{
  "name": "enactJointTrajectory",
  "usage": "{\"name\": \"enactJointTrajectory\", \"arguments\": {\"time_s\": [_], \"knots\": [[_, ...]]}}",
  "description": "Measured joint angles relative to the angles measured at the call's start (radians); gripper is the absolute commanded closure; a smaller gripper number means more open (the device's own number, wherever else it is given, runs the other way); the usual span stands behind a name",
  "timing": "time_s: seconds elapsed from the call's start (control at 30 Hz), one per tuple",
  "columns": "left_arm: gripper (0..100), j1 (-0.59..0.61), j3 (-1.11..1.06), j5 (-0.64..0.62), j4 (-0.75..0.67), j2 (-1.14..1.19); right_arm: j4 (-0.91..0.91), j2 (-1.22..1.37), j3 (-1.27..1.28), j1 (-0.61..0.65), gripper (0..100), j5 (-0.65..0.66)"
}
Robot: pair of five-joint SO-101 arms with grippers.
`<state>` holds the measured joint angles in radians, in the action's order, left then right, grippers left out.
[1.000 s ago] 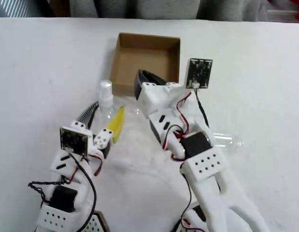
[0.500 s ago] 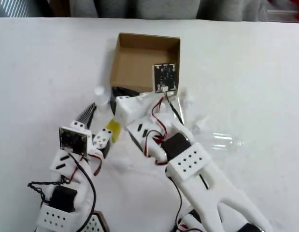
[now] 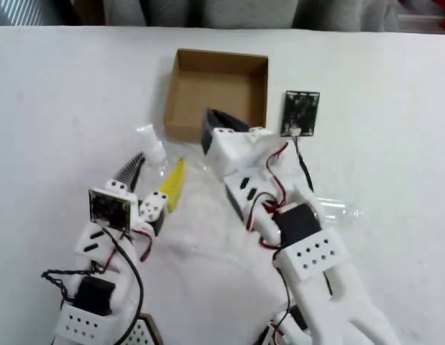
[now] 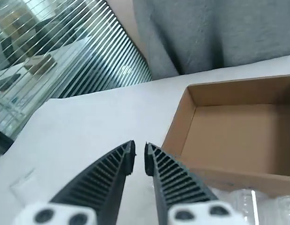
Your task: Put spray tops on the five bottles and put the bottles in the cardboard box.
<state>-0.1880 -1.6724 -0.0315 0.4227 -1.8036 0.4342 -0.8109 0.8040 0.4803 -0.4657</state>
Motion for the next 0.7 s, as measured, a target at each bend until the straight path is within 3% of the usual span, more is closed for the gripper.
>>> {"name": "enactJointTrajectory", "arguments": {"time_s": [0.23, 0.4, 0.7], "knots": [[92, 0.000, 0.000, 0.000, 0.000, 0.000, -0.020, 0.121, -0.026, -0.152, 98.1, 0.000], [92, 0.000, 0.000, 0.002, 0.000, 0.000, 0.117, 0.310, -0.158, -0.163, 98.1, 0.000], [92, 0.000, -0.005, 0.002, 0.000, 0.000, 0.463, 0.333, -0.523, 0.005, 98.1, 0.000]]}}
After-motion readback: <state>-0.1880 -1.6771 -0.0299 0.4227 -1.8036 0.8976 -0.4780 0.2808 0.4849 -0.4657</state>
